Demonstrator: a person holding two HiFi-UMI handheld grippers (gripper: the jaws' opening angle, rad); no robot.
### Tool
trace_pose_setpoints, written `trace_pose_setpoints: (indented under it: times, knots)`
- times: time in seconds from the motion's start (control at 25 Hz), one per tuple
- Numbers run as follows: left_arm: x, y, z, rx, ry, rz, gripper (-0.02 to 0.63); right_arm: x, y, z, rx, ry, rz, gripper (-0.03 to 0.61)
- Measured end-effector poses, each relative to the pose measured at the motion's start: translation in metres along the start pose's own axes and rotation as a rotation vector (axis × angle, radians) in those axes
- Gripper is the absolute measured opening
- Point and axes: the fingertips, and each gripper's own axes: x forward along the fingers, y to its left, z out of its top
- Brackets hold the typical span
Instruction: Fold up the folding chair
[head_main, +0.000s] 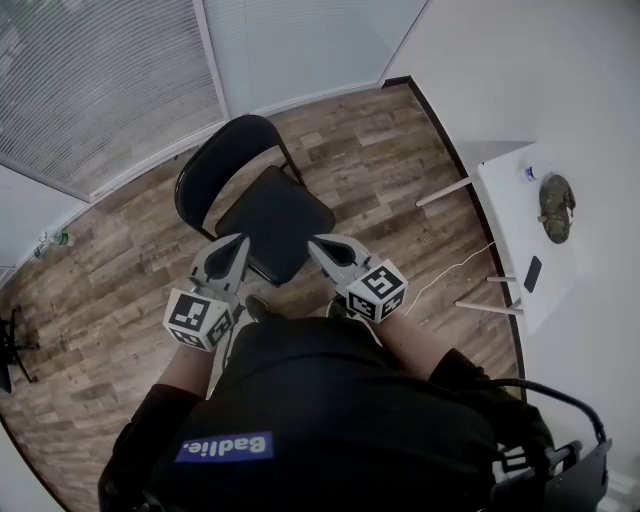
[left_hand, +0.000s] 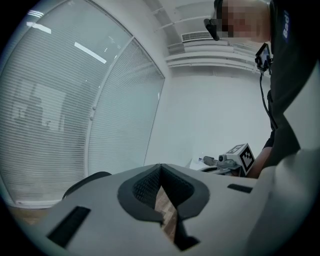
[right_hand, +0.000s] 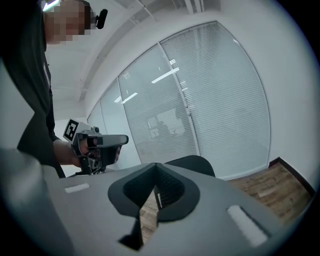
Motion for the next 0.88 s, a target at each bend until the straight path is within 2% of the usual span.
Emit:
trace_pose_setpoints:
  times: [0.2, 0.36, 0.52, 0.68, 0.88]
  knots:
    - [-0.006, 0.037, -0.006, 0.003, 0.030, -0.034, 0.005, 0.028, 0.007, -0.004, 0.010, 0.002, -0.062, 0.003]
    - [-0.005, 0.057, -0.013, -0.008, 0.056, -0.030, 0.005, 0.039, 0.007, -0.010, 0.030, 0.016, -0.077, 0.003]
    - [0.003, 0.063, -0.022, -0.013, 0.087, -0.012, 0.005, 0.033, -0.002, -0.022, 0.061, 0.026, -0.087, 0.005]
    - [0.033, 0.074, -0.028, -0.019, 0.135, 0.008, 0.005, 0.035, -0.036, -0.034, 0.102, 0.039, -0.090, 0.009]
    - [0.041, 0.071, -0.031, 0.007, 0.178, 0.047, 0.006, 0.028, -0.046, -0.046, 0.120, 0.046, -0.055, 0.012]
